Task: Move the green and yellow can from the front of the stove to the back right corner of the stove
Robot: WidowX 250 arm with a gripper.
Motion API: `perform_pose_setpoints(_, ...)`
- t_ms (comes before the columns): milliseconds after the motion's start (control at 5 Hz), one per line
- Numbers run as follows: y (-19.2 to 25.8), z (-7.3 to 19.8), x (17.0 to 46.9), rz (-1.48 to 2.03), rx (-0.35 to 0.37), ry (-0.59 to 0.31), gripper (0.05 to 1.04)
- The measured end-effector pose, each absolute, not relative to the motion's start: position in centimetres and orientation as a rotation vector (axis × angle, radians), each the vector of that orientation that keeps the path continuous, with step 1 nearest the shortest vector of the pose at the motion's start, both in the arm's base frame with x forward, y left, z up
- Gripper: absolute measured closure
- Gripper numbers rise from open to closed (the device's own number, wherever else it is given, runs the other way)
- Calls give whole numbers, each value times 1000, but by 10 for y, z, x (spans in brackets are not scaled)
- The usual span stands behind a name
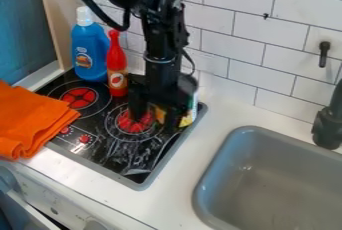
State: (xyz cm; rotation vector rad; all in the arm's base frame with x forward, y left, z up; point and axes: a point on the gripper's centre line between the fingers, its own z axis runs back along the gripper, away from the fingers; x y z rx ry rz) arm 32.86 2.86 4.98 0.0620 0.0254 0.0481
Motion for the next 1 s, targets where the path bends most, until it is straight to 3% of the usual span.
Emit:
perform_pose_setpoints(200, 34, 74, 325, 63, 59, -24, 83)
perform_pose_setpoints(800, 125, 152, 241, -16, 84, 35, 83)
perform_pose_setpoints(1000, 152, 148, 217, -44, 66, 69, 83)
